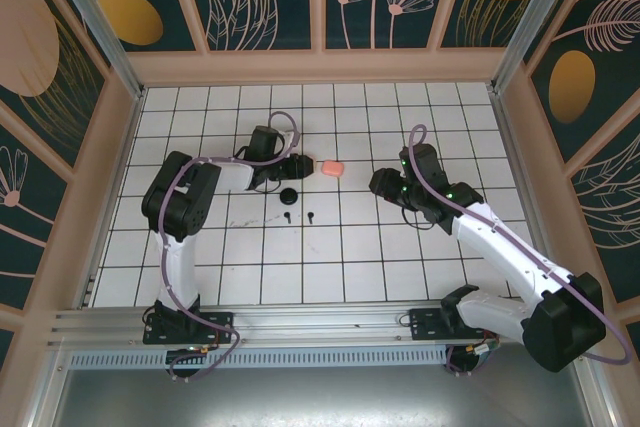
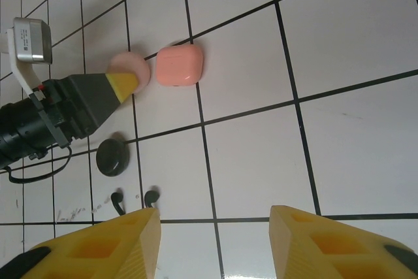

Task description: Insert wireless bluetooth earbuds into charging case

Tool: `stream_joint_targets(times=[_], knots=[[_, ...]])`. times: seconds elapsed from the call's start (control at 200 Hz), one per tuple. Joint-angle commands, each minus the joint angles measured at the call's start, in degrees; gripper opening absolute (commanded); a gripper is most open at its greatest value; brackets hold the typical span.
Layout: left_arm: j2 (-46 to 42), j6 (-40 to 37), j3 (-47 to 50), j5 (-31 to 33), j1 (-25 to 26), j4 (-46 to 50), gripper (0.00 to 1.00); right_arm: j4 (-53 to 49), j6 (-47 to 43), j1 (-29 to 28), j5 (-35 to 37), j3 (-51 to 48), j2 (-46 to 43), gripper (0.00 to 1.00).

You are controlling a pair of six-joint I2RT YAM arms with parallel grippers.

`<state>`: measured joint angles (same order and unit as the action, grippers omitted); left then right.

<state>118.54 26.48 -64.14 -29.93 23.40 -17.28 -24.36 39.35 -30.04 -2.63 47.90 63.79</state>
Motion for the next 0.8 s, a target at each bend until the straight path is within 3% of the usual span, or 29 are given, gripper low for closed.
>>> stream_joint_targets(times=[0.0,0.325,0.335,0.365,0.38,0.796], knots=[[0.4,-0.2,-0.6,0.4,-0.3,3.5,0.38,0.3,-0.8,0.2,0.1,2.5,-0.7,0.48],[-4.1,-3.6,-0.6,6.0,-1.7,8.3,0.64,-1.3,-1.8,0.2,0.3,5.6,-0.6,0.49],[-4.5,-3.7,-0.6,6.2,-1.8,8.5,0.68,-1.4,-1.9,0.2,0.3,5.7,-0.6,0.49],[-5.5,-4.1,-0.6,6.8,-2.1,9.0,0.95,-1.5,-2.0,0.2,0.3,6.0,-0.5,0.49],[-6.0,-4.5,-0.5,7.2,-2.2,9.3,0.98,-1.6,-2.0,0.2,0.3,6.1,-0.4,0.50],[-26.8,-10.7,-1.1,18.8,-3.0,14.7,0.99,-1.2,-4.1,-1.0,0.6,9.6,3.2,0.58]])
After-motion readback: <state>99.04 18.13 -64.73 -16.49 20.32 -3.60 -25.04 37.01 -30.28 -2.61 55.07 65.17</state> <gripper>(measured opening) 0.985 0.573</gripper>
